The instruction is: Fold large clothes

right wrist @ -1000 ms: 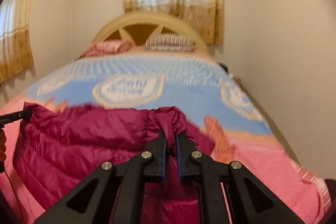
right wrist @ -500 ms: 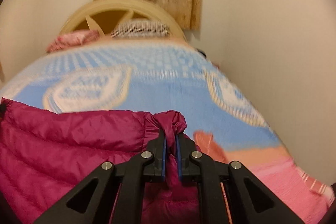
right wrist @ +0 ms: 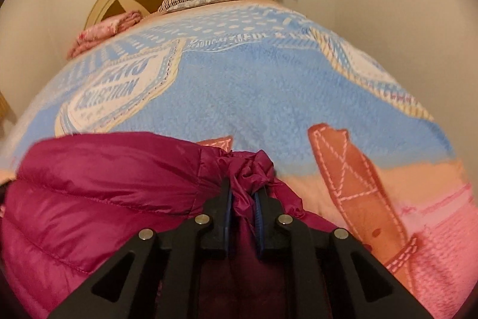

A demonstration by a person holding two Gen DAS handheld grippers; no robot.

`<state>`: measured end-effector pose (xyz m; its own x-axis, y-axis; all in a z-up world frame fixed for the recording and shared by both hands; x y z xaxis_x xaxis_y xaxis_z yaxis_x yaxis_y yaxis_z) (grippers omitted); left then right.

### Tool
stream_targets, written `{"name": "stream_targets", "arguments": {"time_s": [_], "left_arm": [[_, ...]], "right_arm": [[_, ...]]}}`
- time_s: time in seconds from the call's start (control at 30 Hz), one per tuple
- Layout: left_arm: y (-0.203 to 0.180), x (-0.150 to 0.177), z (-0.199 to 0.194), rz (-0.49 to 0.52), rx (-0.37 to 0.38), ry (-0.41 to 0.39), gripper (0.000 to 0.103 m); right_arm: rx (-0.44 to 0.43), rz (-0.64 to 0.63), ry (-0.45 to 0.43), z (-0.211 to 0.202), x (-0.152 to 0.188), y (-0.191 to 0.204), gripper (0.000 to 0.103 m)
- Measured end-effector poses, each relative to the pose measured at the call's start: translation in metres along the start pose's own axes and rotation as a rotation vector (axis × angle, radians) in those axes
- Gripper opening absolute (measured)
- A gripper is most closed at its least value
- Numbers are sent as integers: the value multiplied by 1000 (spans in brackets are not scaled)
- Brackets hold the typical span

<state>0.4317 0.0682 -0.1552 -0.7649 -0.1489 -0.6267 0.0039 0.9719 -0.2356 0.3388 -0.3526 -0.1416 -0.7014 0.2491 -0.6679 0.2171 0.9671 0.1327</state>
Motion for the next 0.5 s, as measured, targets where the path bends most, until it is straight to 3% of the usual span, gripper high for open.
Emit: {"name": "stream_targets", "arguments": {"time_s": [0.13,0.2,0.3,0.37,0.5], "left_arm": [[7,-5,-16,-10,10,26,17],[13,-8,-45,3,9,-28,22],[14,-2,-91,85,-80,-115,38],[4,8,-111,111,-57,-144,39],[-49,42,-123,176,58,-127,39]], "right_arm": [[-45,68,24,-13,-6,-10,15],[-29,126,-129,-62,-13,-24,15],[56,83,-327,-135,-10,-20,15],[6,6,-328,-157,2,7,15],[-162,-136,-215,-155,41,96,15]]}}
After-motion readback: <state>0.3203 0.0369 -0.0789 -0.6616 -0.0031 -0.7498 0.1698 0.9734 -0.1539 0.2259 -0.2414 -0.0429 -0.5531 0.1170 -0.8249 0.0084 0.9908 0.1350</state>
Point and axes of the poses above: each gripper's, at about its wrist camera, not at the fingertips, and z roughly the way its jaws point, y to its left, x to its underside, the point moved 5 cm from there along z, roughly the way its jaws point, and after that the axes turned 1 degree about z, right-handed, at the moved point
